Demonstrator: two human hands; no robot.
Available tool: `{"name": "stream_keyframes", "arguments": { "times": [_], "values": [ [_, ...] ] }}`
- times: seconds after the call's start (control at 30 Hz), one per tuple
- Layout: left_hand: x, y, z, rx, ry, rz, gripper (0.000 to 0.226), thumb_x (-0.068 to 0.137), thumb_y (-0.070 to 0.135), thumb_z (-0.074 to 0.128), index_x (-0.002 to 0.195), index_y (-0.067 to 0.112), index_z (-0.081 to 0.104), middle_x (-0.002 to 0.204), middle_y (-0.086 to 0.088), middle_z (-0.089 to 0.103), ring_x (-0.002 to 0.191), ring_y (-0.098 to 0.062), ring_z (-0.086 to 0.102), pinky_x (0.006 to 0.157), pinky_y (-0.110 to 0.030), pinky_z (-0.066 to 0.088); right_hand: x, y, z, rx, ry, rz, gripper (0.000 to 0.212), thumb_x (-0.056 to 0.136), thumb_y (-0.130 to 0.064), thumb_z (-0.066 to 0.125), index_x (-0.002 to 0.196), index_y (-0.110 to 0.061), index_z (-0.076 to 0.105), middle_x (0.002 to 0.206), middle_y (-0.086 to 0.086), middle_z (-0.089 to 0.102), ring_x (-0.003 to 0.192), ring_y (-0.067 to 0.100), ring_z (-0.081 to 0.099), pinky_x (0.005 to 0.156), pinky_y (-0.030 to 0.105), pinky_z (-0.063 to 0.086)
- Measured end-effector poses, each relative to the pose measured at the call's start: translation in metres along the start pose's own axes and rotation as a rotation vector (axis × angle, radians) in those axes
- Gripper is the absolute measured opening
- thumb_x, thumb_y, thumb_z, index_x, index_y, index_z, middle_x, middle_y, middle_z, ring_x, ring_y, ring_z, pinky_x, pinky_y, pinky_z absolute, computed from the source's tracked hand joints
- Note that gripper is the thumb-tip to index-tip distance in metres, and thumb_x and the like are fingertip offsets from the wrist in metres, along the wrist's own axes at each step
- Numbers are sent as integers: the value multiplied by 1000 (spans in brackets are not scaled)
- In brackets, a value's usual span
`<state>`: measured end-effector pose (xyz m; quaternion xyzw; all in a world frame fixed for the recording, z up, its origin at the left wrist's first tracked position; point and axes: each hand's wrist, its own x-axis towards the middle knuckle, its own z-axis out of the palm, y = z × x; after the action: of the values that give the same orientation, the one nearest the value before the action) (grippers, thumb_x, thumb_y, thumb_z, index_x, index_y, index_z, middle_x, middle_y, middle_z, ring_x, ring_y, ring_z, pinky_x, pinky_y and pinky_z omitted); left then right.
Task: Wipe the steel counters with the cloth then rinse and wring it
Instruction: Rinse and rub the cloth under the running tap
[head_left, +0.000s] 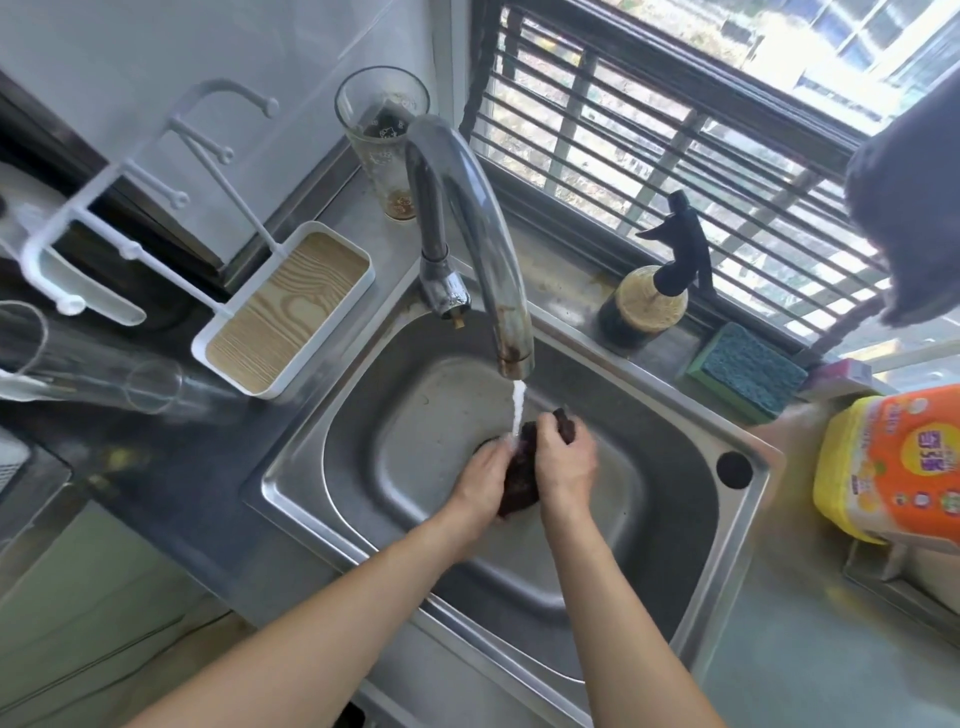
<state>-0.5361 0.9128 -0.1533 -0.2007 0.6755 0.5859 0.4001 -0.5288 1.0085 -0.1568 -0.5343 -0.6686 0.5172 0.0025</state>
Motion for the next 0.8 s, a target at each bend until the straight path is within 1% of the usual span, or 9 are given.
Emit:
{"name": "stream_keyframes", "arguments": {
  "times": [0.1, 0.17, 0.27, 0.37, 0.47, 0.57, 0.63, 0.73, 0.8],
  "values": [
    [12, 22, -14, -301, 187, -146, 41, 101, 48, 50, 90, 14, 68, 90, -7, 72, 83, -24, 68, 75, -34, 56, -29, 8, 8, -26, -79, -97, 22, 84, -27, 68, 73, -13, 54, 67, -1, 60, 70, 22, 57, 70, 36, 46],
    [15, 33, -22, -318, 232, -150, 42, 99, 49, 53, 93, 11, 69, 91, -8, 71, 81, -23, 67, 80, -34, 56, -54, 11, 16, -27, -114, -237, 24, 82, -31, 68, 70, -17, 52, 63, -5, 57, 63, 16, 51, 66, 35, 44],
    [9, 30, -19, -213, 207, -136, 33, 98, 37, 58, 91, 7, 72, 78, -5, 70, 63, -13, 64, 56, -20, 51, -57, 13, 26, -58, -18, -304, 31, 90, -37, 69, 70, -17, 57, 66, -1, 65, 67, 21, 59, 65, 32, 41],
    [-1, 19, -10, -136, 101, -129, 30, 96, 23, 59, 70, 11, 68, 62, -2, 65, 49, -11, 58, 47, -16, 46, -27, 5, 25, -15, 130, -110, 42, 95, -44, 62, 72, -9, 64, 72, 8, 71, 77, 32, 66, 68, 36, 45],
    [3, 22, -8, -53, 48, -106, 37, 96, 34, 61, 66, 13, 67, 64, -2, 67, 63, -18, 62, 64, -27, 50, -19, 1, 20, 47, 197, -15, 42, 95, -44, 58, 73, -9, 67, 77, 9, 73, 81, 33, 67, 74, 38, 49],
    [19, 39, -18, -9, 185, -83, 50, 92, 56, 58, 70, 11, 68, 71, -4, 72, 64, -18, 65, 68, -30, 55, -49, 4, 28, 37, 100, -198, 37, 88, -42, 58, 63, -15, 61, 63, 5, 67, 67, 29, 63, 66, 41, 50],
    [28, 41, -22, -91, 251, -135, 52, 88, 57, 58, 80, 8, 71, 80, -8, 74, 73, -23, 69, 77, -37, 59, -63, 5, 29, 24, -2, -323, 33, 83, -44, 54, 59, -22, 53, 56, 2, 60, 59, 24, 57, 62, 39, 47],
    [26, 32, -18, -66, 114, -114, 41, 98, 45, 56, 78, 12, 70, 78, -6, 73, 75, -22, 68, 75, -31, 54, -45, 5, 23, -15, -5, -357, 33, 91, -40, 59, 69, -16, 61, 64, 6, 66, 64, 25, 59, 61, 34, 40],
    [21, 24, -16, -2, -14, -71, 37, 103, 40, 50, 84, 14, 68, 97, -12, 74, 89, -23, 68, 88, -36, 53, -26, 4, 17, -21, 73, -304, 31, 98, -32, 62, 75, -11, 65, 71, 7, 68, 70, 26, 63, 64, 29, 36]
  ]
}}
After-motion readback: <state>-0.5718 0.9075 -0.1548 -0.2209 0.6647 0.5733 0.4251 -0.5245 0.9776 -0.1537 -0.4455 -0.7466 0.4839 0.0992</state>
